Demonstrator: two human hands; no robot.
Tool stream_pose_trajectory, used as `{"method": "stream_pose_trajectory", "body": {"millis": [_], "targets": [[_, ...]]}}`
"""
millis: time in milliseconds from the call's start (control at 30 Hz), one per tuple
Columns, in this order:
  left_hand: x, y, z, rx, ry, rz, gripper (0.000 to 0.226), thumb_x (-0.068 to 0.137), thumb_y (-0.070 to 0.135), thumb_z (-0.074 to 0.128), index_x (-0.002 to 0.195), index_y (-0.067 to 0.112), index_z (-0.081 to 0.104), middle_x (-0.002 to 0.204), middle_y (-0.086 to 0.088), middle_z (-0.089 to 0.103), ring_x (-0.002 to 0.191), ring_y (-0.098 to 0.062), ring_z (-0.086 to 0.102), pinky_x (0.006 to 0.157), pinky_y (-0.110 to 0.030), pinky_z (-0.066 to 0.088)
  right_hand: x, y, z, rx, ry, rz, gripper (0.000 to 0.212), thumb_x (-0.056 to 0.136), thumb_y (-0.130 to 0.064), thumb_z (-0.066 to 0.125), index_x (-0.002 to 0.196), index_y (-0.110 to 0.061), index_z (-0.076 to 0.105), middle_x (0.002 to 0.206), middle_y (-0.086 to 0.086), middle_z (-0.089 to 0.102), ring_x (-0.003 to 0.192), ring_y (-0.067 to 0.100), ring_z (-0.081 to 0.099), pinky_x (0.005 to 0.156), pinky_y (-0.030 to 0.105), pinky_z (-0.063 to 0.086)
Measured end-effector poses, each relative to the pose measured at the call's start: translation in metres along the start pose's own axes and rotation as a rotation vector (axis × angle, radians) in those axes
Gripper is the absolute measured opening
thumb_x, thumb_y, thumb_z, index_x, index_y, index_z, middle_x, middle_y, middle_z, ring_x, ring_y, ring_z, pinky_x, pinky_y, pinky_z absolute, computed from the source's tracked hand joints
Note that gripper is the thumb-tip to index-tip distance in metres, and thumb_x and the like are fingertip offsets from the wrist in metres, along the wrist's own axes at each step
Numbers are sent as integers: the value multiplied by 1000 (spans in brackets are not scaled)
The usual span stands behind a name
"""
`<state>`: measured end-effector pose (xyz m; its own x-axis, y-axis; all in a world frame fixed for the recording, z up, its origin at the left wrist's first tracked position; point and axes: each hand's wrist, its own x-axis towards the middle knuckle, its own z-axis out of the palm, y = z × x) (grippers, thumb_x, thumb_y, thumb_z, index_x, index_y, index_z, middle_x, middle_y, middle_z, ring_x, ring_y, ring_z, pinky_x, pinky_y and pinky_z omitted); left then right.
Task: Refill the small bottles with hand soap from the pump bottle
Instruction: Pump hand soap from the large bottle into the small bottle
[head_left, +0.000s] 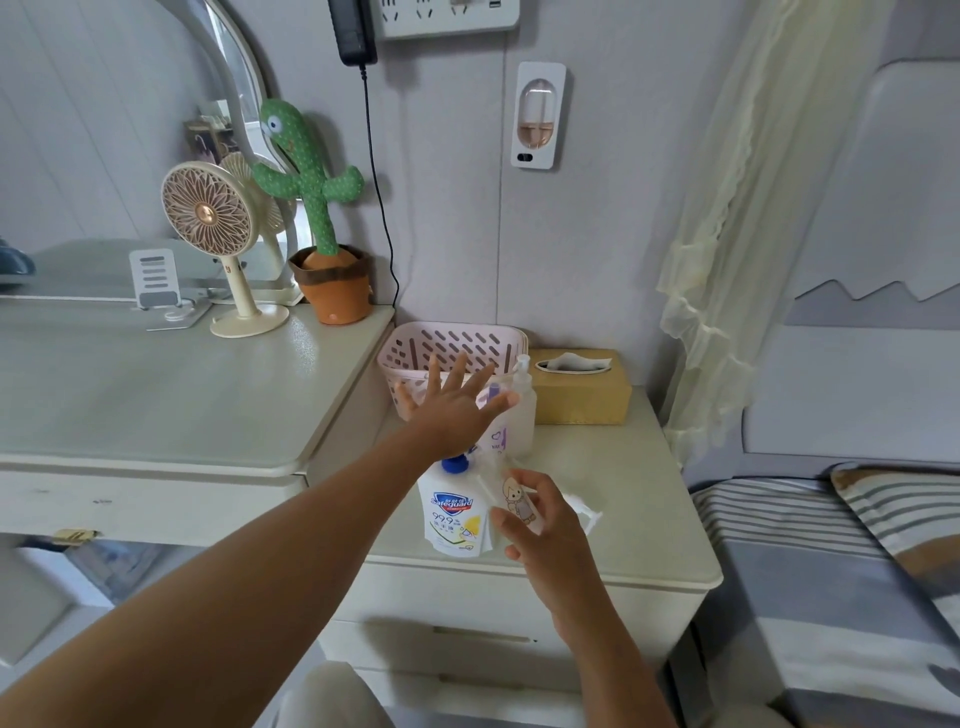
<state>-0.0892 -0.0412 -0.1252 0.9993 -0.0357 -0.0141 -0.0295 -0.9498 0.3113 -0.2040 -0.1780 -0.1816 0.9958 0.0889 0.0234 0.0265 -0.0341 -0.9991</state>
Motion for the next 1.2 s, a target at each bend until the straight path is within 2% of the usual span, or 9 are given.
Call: {"method": "stream_pose_trajectory", "body": {"millis": [167,367,533,633,800,933,1033,1133,1200], "targets": [[-4,0,5,-8,-22,-24,69,84,74,20,146,45,13,158,10,-6,144,-22,-16,106,-64,-16,1,4,1,-3,1,8,35,87,-10,63,118,-21,51,106,-8,60,85,6,60,55,12,47],[-4,5,-5,66,-17,32,69,88,71,17,149,41,5,157,7,-15,141,-23,-25,103,-63,-20,2,0,-2,-13,2,-14,33,87,-11,64,112,-29,52,102,-15,61,80,-3,62,61,15,51],[-20,13,-13,94,-21,89,59,96,58,18,149,37,1,156,7,-15,141,-20,-24,103,-50,-25,3,1,-3,-13,-2,-17,34,86,-12,64,111,-32,52,103,-16,61,84,-1,62,64,15,51],[-16,5,-3,22,-16,19,60,94,61,23,148,42,4,158,6,-12,143,-24,-20,105,-61,-17,3,5,-1,-27,1,-14,33,86,-11,65,109,-32,52,101,-16,61,80,-7,61,64,15,50],[-10,5,-1,-7,-36,-18,68,87,71,21,148,43,7,158,8,-9,143,-24,-18,106,-63,-17,3,3,-1,-13,-7,-3,32,87,-12,64,111,-29,52,100,-14,61,80,5,61,57,15,50],[-15,12,-14,87,-43,31,69,91,67,19,150,36,2,157,6,-15,142,-22,-23,105,-59,-22,3,-2,-3,-4,-13,-14,32,87,-13,64,110,-31,51,103,-15,60,86,5,61,58,14,50],[-26,17,-17,74,-35,75,64,96,58,21,151,31,4,157,6,-12,142,-18,-22,100,-46,-28,3,-2,-6,6,-27,-15,31,87,-12,64,109,-31,52,101,-16,60,84,3,62,59,13,49],[-22,8,-6,-57,14,33,67,92,64,24,150,36,6,157,7,-12,142,-20,-22,105,-55,-22,3,2,-6,-16,-25,-13,32,86,-11,65,105,-33,53,99,-15,62,80,-5,61,62,14,48],[-21,8,-2,-26,-22,23,68,92,64,24,150,35,5,157,5,-12,142,-21,-21,106,-54,-21,4,4,-4,-25,-17,-8,32,85,-11,66,104,-34,53,99,-15,62,79,-5,61,62,15,48]]}}
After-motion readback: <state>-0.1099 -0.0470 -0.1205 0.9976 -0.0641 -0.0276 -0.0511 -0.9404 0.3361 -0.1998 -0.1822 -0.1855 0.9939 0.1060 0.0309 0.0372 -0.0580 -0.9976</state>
